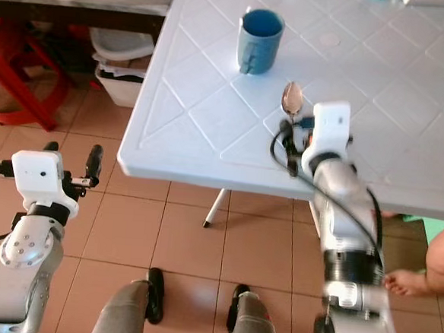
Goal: Setting the table
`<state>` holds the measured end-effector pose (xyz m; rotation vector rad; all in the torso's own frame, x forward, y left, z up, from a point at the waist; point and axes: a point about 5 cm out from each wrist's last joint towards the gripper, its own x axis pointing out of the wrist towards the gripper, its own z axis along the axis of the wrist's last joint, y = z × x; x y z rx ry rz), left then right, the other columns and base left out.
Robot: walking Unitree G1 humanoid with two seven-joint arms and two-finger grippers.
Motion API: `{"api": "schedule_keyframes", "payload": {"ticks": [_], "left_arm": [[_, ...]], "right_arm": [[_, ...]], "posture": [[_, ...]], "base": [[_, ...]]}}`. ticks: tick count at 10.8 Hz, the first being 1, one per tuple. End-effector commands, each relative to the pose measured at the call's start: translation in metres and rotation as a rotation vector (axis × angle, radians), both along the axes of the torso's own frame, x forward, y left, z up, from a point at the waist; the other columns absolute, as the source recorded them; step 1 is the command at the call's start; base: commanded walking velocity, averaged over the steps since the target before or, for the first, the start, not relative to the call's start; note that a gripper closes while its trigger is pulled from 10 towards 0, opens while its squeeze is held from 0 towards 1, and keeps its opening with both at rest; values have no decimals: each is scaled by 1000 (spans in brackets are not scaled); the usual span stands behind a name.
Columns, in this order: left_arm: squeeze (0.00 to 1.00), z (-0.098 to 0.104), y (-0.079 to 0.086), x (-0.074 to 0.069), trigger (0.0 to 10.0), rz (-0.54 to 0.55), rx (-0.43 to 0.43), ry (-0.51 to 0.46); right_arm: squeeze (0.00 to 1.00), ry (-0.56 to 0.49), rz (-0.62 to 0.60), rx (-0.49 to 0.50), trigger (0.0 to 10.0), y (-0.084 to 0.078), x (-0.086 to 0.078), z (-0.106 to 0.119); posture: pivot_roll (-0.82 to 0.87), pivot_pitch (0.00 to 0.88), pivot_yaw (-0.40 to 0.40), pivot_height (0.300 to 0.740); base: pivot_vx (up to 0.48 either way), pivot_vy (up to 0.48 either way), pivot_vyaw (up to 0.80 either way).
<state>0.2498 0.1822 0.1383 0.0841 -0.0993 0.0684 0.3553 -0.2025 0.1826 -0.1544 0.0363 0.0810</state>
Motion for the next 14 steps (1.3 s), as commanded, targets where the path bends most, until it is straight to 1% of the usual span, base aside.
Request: {"api": "schedule_keyframes", "payload": {"ticks": [1,2,3,4,5,6,7,8,9,10,11,12,13,14], "left_arm": [[0,-3,3,-5,10000,5,12,21],[0,-2,4,-6,10000,4,15,22],[0,-2,4,-6,10000,5,16,23],[0,-2,4,-7,10000,6,16,25],[0,-2,4,-8,10000,7,17,29],[0,-2,5,-8,10000,5,20,33],[0,-2,5,-7,10000,2,22,35],[0,-3,5,-7,10000,-9,22,40],[0,-6,3,-7,10000,-54,-4,60],[0,-7,-11,-13,10000,-213,-77,63],[0,-5,-23,-18,10000,-344,-122,58],[0,-5,-26,-18,10000,-406,-148,71],[0,-4,-26,-16,10000,-445,-111,72],[0,-4,-24,-14,10000,-433,-109,70]], "right_arm": [[0,30,6,-4,10000,-3,1,-6],[0,41,34,1,10000,0,5,-5],[0,60,43,27,6353,2,7,-6],[0,96,53,56,0,4,6,-11],[0,133,81,86,0,11,1,-19],[0,139,90,120,0,17,-4,-20],[0,146,107,132,0,22,-7,-21],[0,161,108,140,0,23,-11,-23],[0,182,99,141,0,20,-15,-27],[0,210,81,141,0,14,-18,-31],[0,218,72,140,0,10,-19,-32],[0,223,64,130,0,7,-19,-33],[0,235,61,123,0,6,-19,-33],[0,234,57,108,0,4,-18,-33]], "posture": [[12,332,29,740],[16,338,28,740],[18,341,26,740],[18,343,25,740],[19,343,25,740],[16,346,26,740],[9,343,25,740],[7,341,23,740],[6,340,21,740],[1,338,14,740],[0,338,12,740],[-1,334,9,740],[-3,331,9,740],[-4,330,10,740]], "base": [[0,0,0],[0,0,0],[0,0,0],[0,0,0],[0,0,0],[0,0,0],[0,0,0],[0,0,0],[0,0,0],[0,0,0],[0,0,0],[0,0,0],[0,0,0],[0,0,0]]}}
